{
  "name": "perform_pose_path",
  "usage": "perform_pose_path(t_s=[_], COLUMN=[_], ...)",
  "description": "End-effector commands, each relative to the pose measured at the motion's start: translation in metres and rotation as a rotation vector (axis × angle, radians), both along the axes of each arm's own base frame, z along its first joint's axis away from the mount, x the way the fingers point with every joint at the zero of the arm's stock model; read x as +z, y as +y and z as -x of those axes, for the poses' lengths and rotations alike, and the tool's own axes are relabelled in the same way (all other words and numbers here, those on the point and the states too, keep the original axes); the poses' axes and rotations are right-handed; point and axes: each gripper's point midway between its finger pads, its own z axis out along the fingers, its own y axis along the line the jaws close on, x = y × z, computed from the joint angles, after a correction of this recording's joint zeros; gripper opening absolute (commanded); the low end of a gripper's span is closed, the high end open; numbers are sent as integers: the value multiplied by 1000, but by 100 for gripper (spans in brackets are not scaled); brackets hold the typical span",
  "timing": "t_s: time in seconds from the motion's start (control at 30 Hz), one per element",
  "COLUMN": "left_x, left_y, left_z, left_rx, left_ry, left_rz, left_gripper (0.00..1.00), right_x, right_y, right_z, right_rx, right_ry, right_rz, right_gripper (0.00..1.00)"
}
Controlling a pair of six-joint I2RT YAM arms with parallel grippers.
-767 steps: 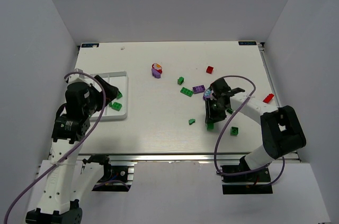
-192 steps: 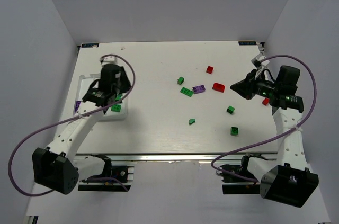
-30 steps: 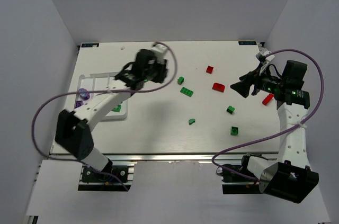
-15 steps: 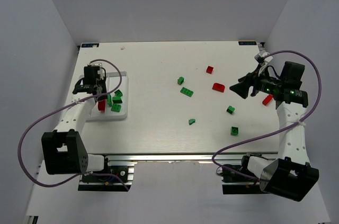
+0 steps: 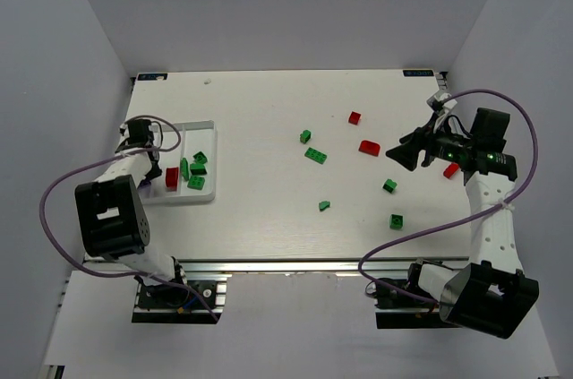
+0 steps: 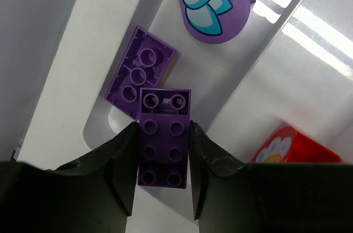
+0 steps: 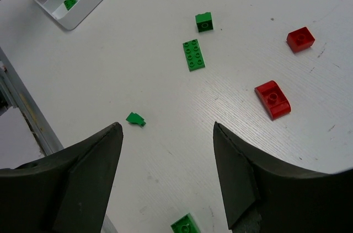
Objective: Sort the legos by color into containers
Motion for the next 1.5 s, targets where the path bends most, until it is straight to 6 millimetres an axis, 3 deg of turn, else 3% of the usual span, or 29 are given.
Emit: perform_pose_path(t_s=[0.0, 0.17, 0.27, 0.3, 0.43, 0.5, 0.7, 0.83, 0.87, 0.93, 0.97, 1.03, 1.1, 1.13, 1.2, 1.33, 1.47], left_x=[19, 14, 13, 13, 22, 24, 60, 93, 98, 112, 116, 135, 143, 153, 158, 167, 161], left_y=[11, 11, 13, 14, 16, 15, 7, -14, -21, -40, -47, -68, -82, -95, -112, -146, -152], left_z=[-22, -31, -32, -30, -30, -30, -35, -43, -43, -44, -43, -43, -41, -40, -39, -28, -12], left_rx=[22, 13, 23, 27, 39, 43, 43, -10, -6, -64, -56, -123, -145, -190, -243, -314, -300], left_ry=[-67, -53, -46, -42, -59, -68, -190, -330, -365, -434, -468, -544, -580, -602, -604, -650, -675], left_rz=[-50, -36, -48, -51, -63, -58, -24, 71, 109, 187, 228, 295, 326, 345, 379, 504, 547], left_gripper=[0, 0, 23, 44, 67, 72, 72, 50, 37, 31, 31, 41, 62, 67, 76, 86, 88], right_x=[4, -1, -2, -2, -6, -8, -15, -22, -27, -31, -35, -43, -44, -50, -53, -66, -82], right_y=[2, 2, 1, 1, 1, 1, 1, 7, 2, 6, -5, -9, -36, -57, -79, -123, -151], right_z=[-1, -2, -3, -3, -2, -1, 0, -3, -8, -16, -26, -36, -52, -60, -70, -66, -60], right_rx=[28, 28, 24, 27, 26, 26, 49, 68, 31, -1, -76, -140, -296, -437, -581, -808, -914], right_ry=[-35, -23, -22, -23, -16, -10, -12, -5, 6, 30, 44, 88, 110, 159, 198, 343, 453], right_rz=[-11, -13, -10, -9, -9, -11, 27, 102, 150, 196, 263, 323, 403, 442, 467, 534, 564], right_gripper=[72, 73, 73, 74, 74, 74, 75, 74, 73, 70, 70, 71, 72, 76, 80, 83, 85])
